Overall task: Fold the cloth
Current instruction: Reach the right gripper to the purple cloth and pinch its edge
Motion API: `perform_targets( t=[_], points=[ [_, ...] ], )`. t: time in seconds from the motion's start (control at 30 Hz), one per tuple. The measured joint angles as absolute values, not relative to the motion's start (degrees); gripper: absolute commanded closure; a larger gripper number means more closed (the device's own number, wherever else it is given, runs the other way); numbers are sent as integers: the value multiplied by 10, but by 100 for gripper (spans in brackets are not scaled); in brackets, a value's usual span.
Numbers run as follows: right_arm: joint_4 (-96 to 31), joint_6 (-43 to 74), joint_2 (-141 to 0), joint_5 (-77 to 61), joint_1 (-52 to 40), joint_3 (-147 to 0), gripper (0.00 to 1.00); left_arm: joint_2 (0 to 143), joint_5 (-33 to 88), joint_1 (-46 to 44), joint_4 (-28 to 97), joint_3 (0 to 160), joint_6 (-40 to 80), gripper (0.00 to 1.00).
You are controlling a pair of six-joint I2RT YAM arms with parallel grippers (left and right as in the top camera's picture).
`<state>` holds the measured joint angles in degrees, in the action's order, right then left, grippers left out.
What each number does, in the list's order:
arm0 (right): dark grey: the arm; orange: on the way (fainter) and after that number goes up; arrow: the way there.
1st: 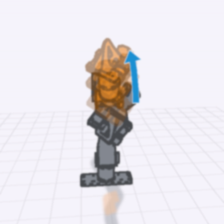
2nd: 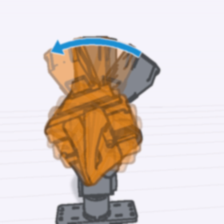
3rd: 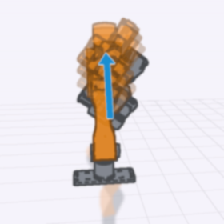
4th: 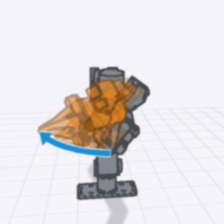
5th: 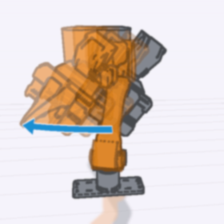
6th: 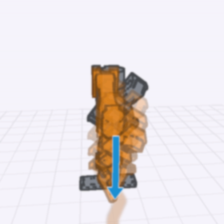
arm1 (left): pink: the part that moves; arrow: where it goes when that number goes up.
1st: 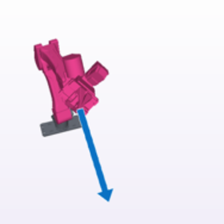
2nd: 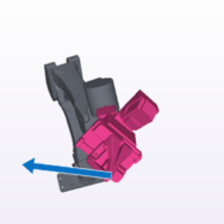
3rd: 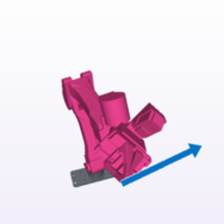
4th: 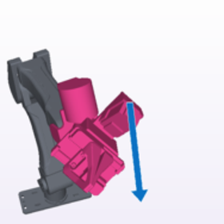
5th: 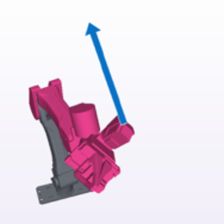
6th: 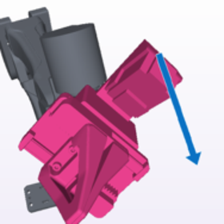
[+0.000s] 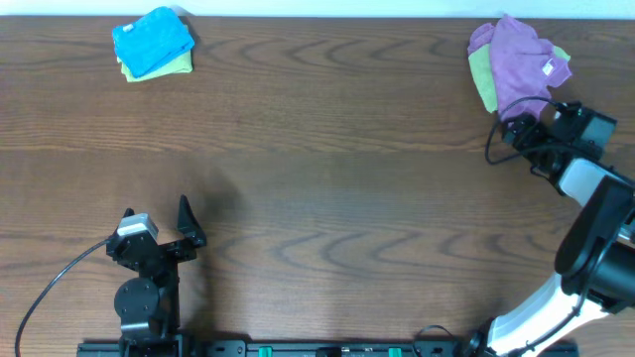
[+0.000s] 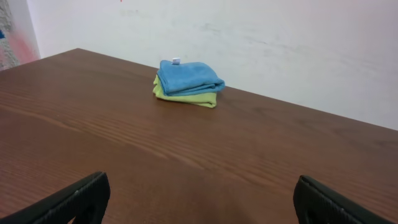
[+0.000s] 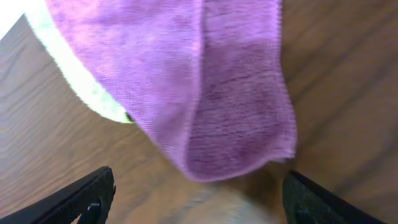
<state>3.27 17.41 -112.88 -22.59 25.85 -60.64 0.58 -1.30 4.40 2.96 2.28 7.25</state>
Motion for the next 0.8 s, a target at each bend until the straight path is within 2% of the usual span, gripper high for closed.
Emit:
perform_targets(
  t=[0.13, 0.23, 0.53, 0.8],
  points=[
    [40, 175, -1129, -231, 248, -617, 23, 6, -13, 44, 30, 23, 72, 4],
    [46, 174, -1129, -231, 247, -620, 32, 6, -13, 44, 30, 23, 72, 5],
    [46, 176, -1129, -212, 247, -620, 33, 6, -13, 44, 30, 23, 72, 5],
    [55, 176, -1147, -209, 247, -621, 40, 6, -13, 44, 30, 23, 72, 4]
  ],
)
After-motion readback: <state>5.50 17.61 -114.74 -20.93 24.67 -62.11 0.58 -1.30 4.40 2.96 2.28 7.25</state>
